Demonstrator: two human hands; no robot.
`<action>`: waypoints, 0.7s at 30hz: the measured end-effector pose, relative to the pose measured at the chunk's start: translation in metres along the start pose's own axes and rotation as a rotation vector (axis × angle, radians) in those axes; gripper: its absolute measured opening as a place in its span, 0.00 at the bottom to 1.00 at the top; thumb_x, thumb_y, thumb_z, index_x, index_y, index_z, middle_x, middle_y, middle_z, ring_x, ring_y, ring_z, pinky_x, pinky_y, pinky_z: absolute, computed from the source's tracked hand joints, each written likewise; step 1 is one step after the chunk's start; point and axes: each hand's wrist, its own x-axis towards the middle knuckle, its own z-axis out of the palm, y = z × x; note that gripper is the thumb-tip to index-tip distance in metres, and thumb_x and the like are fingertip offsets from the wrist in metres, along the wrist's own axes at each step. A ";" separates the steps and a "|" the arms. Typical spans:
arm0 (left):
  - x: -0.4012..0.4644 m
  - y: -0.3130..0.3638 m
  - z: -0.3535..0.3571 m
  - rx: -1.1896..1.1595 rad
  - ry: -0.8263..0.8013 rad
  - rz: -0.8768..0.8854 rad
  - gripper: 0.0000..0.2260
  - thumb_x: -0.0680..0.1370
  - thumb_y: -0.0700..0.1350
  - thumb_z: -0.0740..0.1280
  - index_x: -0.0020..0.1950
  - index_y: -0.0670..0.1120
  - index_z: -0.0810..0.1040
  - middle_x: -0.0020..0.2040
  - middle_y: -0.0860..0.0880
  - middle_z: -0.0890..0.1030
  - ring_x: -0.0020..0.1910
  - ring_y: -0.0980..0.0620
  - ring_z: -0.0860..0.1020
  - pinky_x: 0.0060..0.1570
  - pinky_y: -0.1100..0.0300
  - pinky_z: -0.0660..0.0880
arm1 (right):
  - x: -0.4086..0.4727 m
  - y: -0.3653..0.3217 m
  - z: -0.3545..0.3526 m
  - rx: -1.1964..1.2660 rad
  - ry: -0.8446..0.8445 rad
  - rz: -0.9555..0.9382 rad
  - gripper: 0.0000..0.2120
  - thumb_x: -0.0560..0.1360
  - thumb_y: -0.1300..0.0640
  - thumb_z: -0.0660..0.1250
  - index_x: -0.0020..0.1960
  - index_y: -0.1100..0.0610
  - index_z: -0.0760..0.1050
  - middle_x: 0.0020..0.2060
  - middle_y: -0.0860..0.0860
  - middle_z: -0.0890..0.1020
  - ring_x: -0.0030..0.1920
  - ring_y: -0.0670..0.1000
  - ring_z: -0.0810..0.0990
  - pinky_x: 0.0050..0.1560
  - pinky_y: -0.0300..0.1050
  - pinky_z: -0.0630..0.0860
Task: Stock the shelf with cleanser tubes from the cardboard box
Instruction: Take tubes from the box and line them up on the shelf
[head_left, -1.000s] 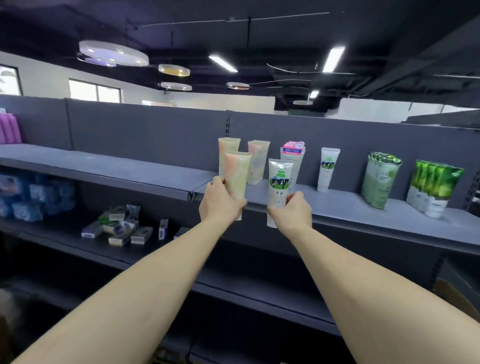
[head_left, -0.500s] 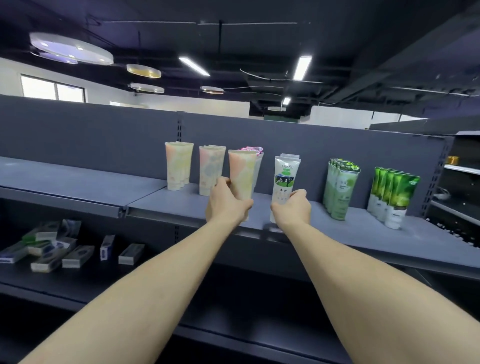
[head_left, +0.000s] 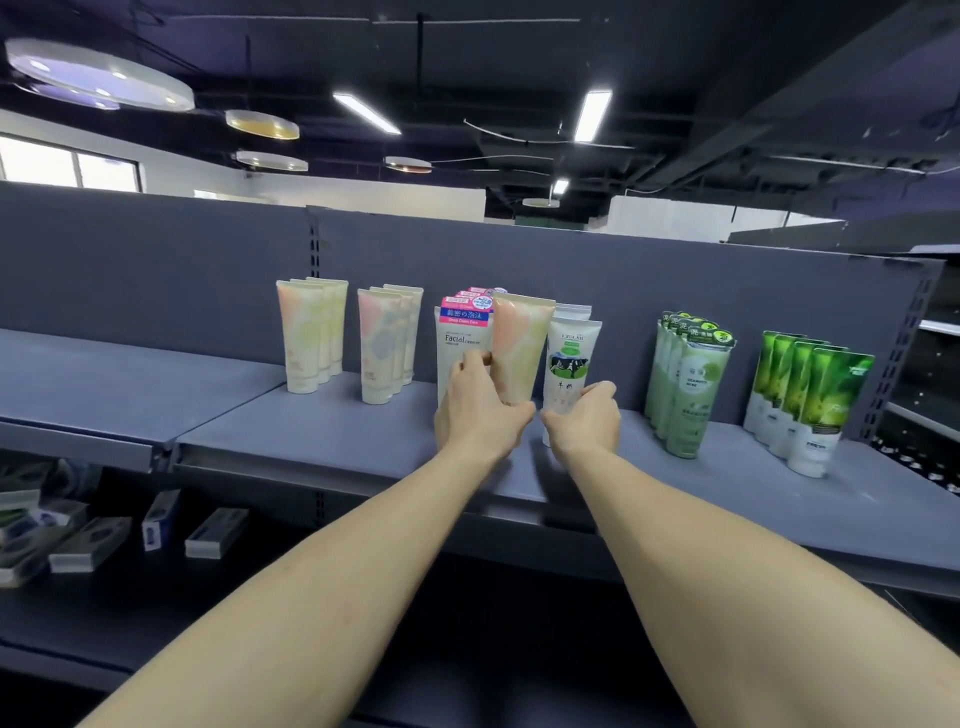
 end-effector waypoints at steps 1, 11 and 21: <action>0.003 0.000 0.003 -0.001 0.001 0.002 0.27 0.67 0.51 0.75 0.61 0.49 0.69 0.58 0.50 0.76 0.56 0.46 0.77 0.53 0.47 0.77 | 0.005 0.000 0.003 -0.001 0.001 -0.001 0.24 0.72 0.56 0.74 0.60 0.61 0.65 0.58 0.58 0.76 0.57 0.61 0.78 0.46 0.50 0.73; 0.014 -0.005 0.021 -0.053 -0.030 0.000 0.28 0.66 0.54 0.76 0.61 0.48 0.69 0.57 0.50 0.76 0.55 0.46 0.77 0.51 0.50 0.75 | 0.037 0.005 0.022 -0.016 0.013 -0.009 0.22 0.74 0.57 0.72 0.61 0.62 0.65 0.60 0.59 0.76 0.60 0.61 0.76 0.51 0.49 0.72; 0.019 -0.009 0.021 -0.029 -0.026 -0.013 0.27 0.66 0.54 0.75 0.60 0.48 0.68 0.57 0.50 0.76 0.55 0.46 0.77 0.51 0.50 0.76 | 0.044 0.004 0.027 -0.013 0.001 0.014 0.24 0.74 0.55 0.73 0.62 0.63 0.66 0.61 0.60 0.76 0.61 0.61 0.76 0.54 0.51 0.74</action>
